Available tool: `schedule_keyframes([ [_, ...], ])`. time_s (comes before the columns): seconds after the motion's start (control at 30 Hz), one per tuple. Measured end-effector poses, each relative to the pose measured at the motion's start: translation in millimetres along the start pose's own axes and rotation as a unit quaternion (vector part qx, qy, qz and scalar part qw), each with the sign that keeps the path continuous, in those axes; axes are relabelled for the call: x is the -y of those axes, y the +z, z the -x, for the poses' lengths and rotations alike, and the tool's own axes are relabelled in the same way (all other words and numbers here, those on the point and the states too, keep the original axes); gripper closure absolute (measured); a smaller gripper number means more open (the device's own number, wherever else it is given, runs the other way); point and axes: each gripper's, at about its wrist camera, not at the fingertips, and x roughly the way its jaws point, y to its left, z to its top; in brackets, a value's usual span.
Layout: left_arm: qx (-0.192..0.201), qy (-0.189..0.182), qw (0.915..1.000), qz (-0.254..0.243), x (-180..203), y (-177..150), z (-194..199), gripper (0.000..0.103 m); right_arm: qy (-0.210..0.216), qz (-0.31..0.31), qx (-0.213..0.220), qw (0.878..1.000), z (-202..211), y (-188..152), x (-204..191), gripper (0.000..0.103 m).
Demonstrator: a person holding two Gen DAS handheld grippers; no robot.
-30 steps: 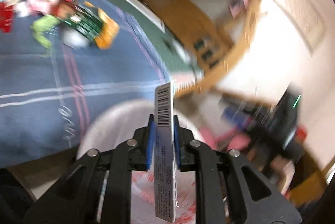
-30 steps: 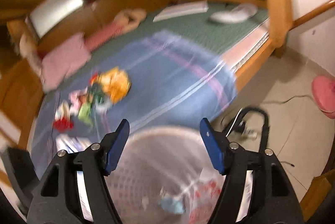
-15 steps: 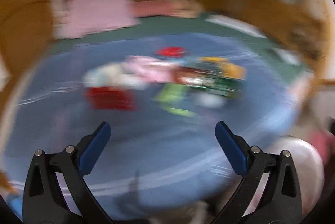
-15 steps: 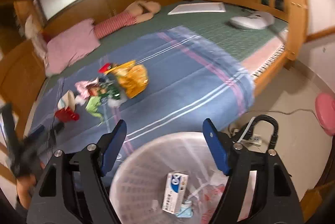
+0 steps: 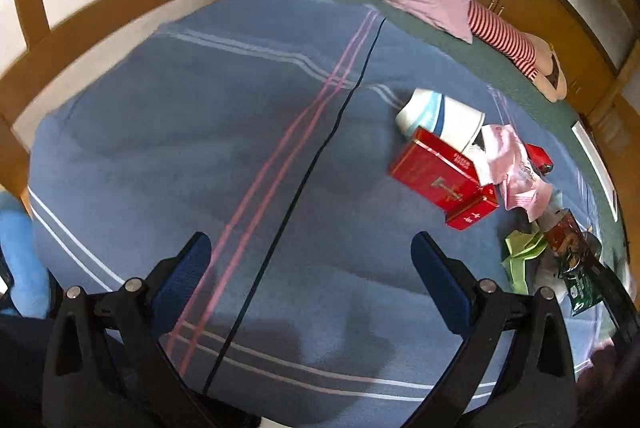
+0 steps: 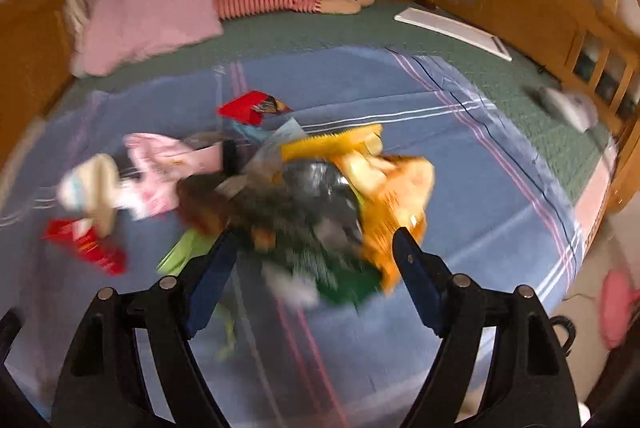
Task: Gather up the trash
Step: 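Move the right gripper back over the trash pile toward the green snack bag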
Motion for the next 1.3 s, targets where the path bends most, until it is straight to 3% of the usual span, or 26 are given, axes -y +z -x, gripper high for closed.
schedule_keyframes([
  [0.1,-0.01,-0.005,0.9999,0.01,3,-7,-13,0.003,-0.007,-0.017,-0.03,0.999,-34,8,-7,0.024],
  [0.2,-0.013,-0.003,0.9999,0.008,12,-10,-16,0.003,0.018,-0.056,-0.048,0.997,-47,8,-6,0.027],
  [0.27,-0.013,-0.001,0.9999,0.005,17,-11,-14,0.003,0.032,-0.051,-0.046,0.997,-43,6,-9,0.056],
  [0.37,-0.013,0.001,0.9999,0.002,22,-12,-15,0.003,0.07,-0.034,-0.05,0.996,-35,7,-18,0.077],
  [0.43,-0.009,0.003,0.9999,0.007,23,-12,-14,0.003,0.106,-0.031,-0.06,0.992,-30,7,-24,0.08],
  [0.63,0.009,0.018,0.9985,0.051,6,-10,-12,0.003,0.211,-0.006,-0.099,0.972,-13,-10,-50,0.08],
  [0.7,0.008,0.024,0.9974,0.068,-1,-10,-13,0.003,0.225,-0.002,-0.09,0.97,0,-15,-54,0.08],
  [0.77,-0.001,0.028,0.9962,0.083,-8,-9,-17,0.003,0.23,-0.017,-0.068,0.971,15,-17,-49,0.066],
  [0.87,-0.006,0.025,0.9954,0.092,-12,-10,-18,0.003,0.213,-0.039,-0.031,0.976,33,-22,-35,0.049],
  [0.93,-0.003,0.025,0.9955,0.091,-11,-10,-18,0.003,0.189,-0.049,-0.02,0.98,38,-22,-25,0.045],
  [1.07,-0.001,0.026,0.9968,0.076,-5,-10,-17,0.003,0.157,-0.103,-0.043,0.981,33,-31,5,0.044],
  [1.2,-0.001,0.027,0.9969,0.074,-3,-10,-19,0.003,0.14,-0.197,-0.061,0.968,39,-54,34,0.044],
  [1.3,-0.002,0.027,0.997,0.073,-2,-11,-19,0.003,0.128,-0.194,-0.066,0.97,42,-66,30,0.044],
])
